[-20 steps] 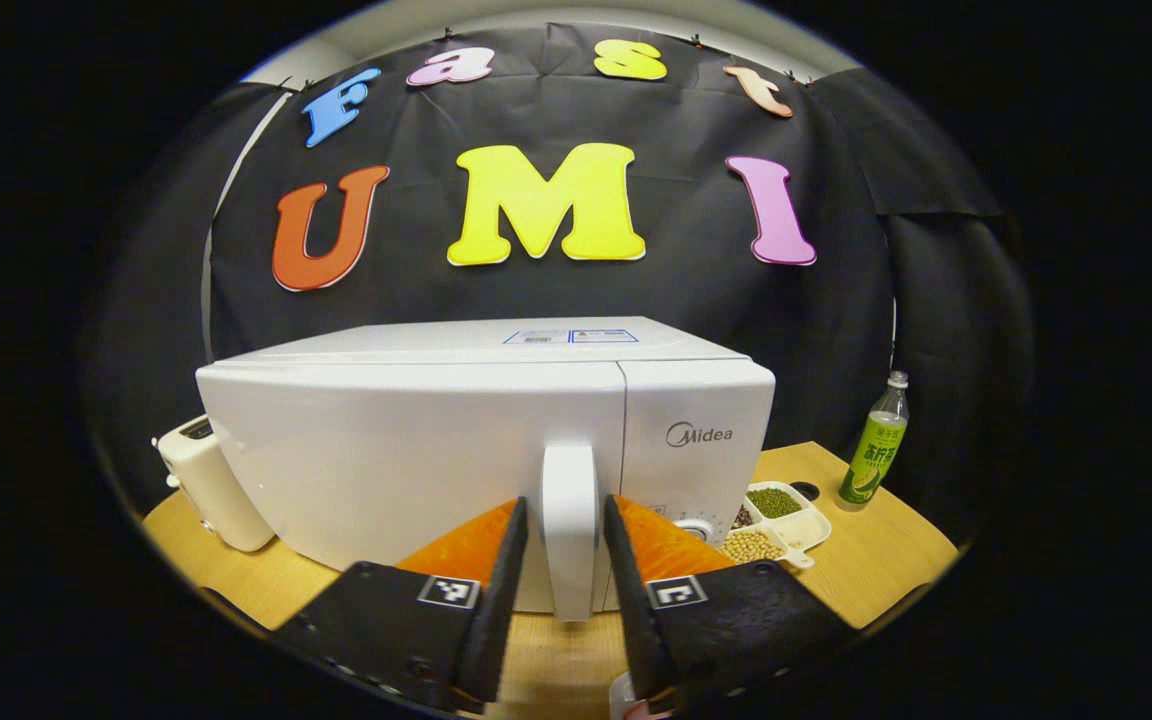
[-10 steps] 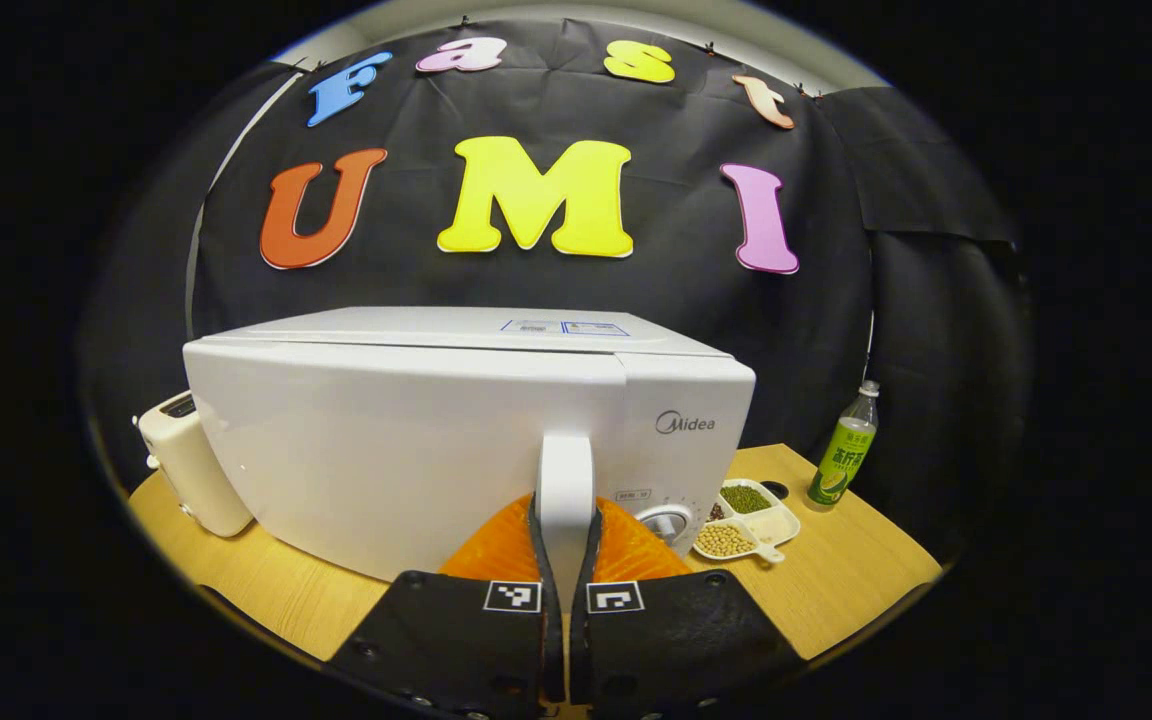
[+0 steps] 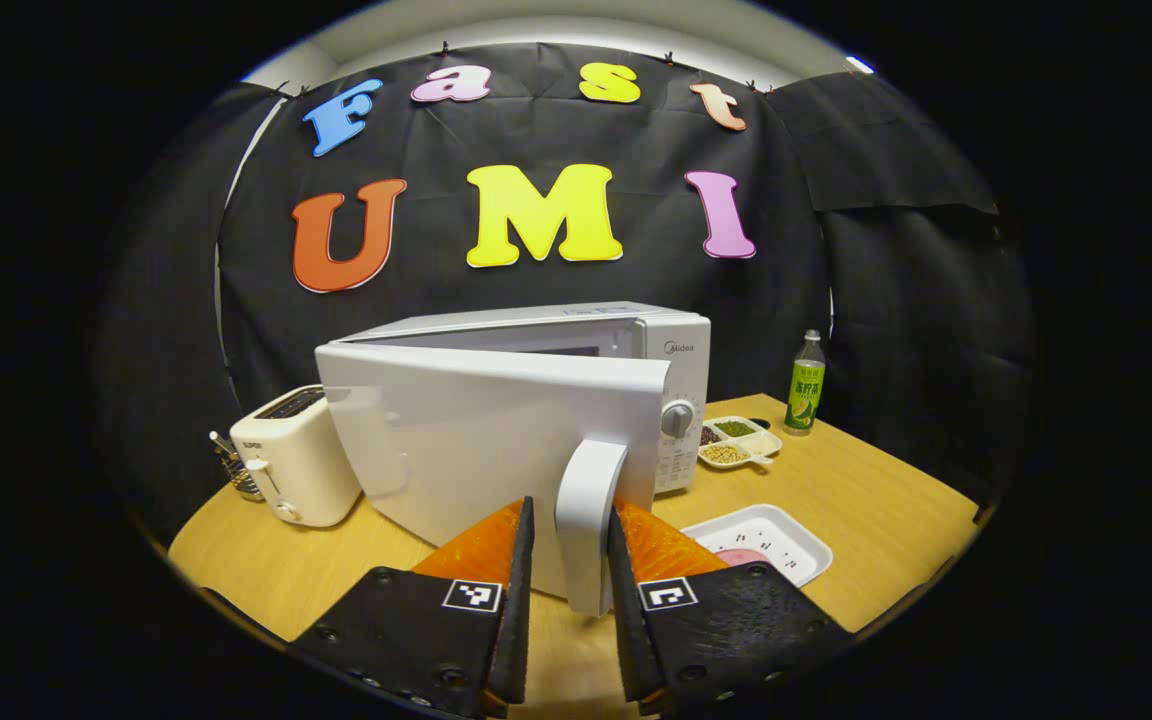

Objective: Open the microwave oven with the left hand, put the food in, and close the microwave oven.

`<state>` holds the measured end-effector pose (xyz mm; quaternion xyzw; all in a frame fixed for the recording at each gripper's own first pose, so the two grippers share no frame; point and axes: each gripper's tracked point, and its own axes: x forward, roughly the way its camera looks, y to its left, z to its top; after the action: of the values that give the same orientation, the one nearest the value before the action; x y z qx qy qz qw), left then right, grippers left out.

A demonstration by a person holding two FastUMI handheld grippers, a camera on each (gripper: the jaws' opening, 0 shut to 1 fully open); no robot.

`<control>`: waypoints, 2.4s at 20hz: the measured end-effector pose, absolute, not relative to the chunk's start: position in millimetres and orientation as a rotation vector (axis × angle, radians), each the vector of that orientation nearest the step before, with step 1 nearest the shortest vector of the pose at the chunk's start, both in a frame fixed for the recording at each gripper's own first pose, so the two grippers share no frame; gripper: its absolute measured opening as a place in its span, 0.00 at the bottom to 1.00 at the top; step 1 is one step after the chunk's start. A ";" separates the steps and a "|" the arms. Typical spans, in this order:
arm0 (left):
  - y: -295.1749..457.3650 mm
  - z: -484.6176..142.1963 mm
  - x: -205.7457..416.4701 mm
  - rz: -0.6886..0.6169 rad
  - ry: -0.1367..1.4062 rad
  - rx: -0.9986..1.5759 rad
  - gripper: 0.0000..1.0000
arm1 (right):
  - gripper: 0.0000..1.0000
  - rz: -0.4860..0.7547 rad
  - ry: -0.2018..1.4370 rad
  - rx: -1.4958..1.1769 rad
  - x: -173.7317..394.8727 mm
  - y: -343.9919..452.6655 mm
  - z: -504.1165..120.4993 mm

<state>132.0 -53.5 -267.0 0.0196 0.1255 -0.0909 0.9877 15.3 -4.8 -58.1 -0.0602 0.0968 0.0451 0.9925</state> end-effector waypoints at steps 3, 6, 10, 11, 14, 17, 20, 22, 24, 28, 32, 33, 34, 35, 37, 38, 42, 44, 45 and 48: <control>-10.7 -259.4 109.2 -0.124 0.251 0.066 0.56 | 0.97 0.145 0.202 -0.118 7.7 25.0 -64.4; 23.7 -261.5 84.8 -0.094 0.275 0.064 0.98 | 0.97 0.180 0.215 -0.107 1.6 47.8 -73.3; 79.0 -263.2 56.1 -0.011 0.288 0.080 0.96 | 1.00 0.210 0.222 -0.095 -5.4 72.0 -81.2; 92.7 -264.6 49.0 0.014 0.296 0.077 0.96 | 0.97 0.214 0.224 -0.095 -6.6 76.0 -84.0; 130.6 -266.0 27.1 0.069 0.318 0.069 0.96 | 1.00 0.227 0.219 -0.085 -5.3 87.8 -91.1; 162.2 -264.3 4.7 0.122 0.329 0.069 0.96 | 0.97 0.234 0.237 -0.075 1.4 92.4 -106.3; 179.0 -259.2 -20.9 0.167 0.339 0.068 0.96 | 0.97 0.258 0.282 -0.070 17.4 95.1 -131.4; 176.6 -252.5 -34.6 0.176 0.339 0.062 0.96 | 0.97 0.267 0.318 -0.069 31.9 92.9 -149.9; 167.1 -239.0 -47.3 0.173 0.325 0.062 0.96 | 0.96 0.273 0.362 -0.059 50.6 87.1 -173.5; 129.6 -202.8 -59.4 0.155 0.277 0.021 0.96 | 1.00 0.271 0.482 -0.012 93.1 71.5 -227.7; 86.6 -164.6 -57.0 0.156 0.231 0.020 0.96 | 0.85 0.279 0.646 0.072 138.5 59.5 -288.7; 77.5 -156.8 -54.9 0.155 0.225 0.028 0.96 | 0.81 0.291 0.684 0.101 147.9 61.0 -301.5; 68.1 -150.8 -53.4 0.154 0.222 0.038 0.96 | 0.79 0.289 0.723 0.119 158.6 59.0 -314.5; 58.4 -144.5 -51.3 0.154 0.220 0.046 0.96 | 0.61 0.294 0.757 0.137 168.9 58.1 -326.0; 41.4 -131.7 -47.7 0.159 0.214 0.055 0.96 | 0.62 0.306 0.823 0.163 186.0 59.2 -348.7; 34.1 -128.0 -47.3 0.164 0.216 0.048 0.96 | 0.48 0.316 0.853 0.169 193.7 61.0 -358.9; 11.3 -120.2 -44.8 0.199 0.236 0.014 0.96 | 0.39 0.334 0.966 0.220 215.3 66.4 -392.1; 6.1 -117.3 -47.4 0.221 0.243 0.016 0.96 | 0.36 0.339 1.008 0.226 222.3 69.1 -401.9; 4.6 -115.5 -48.0 0.229 0.243 0.020 0.96 | 0.31 0.340 1.027 0.222 222.1 69.8 -405.1; 3.0 -116.1 -50.7 0.253 0.254 0.033 0.96 | 0.24 0.337 1.066 0.237 225.0 73.1 -408.0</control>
<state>-50.7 3.0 -116.1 0.0165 0.1263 0.1260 0.9838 225.0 73.1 -408.0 0.1124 0.5044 0.1597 0.8411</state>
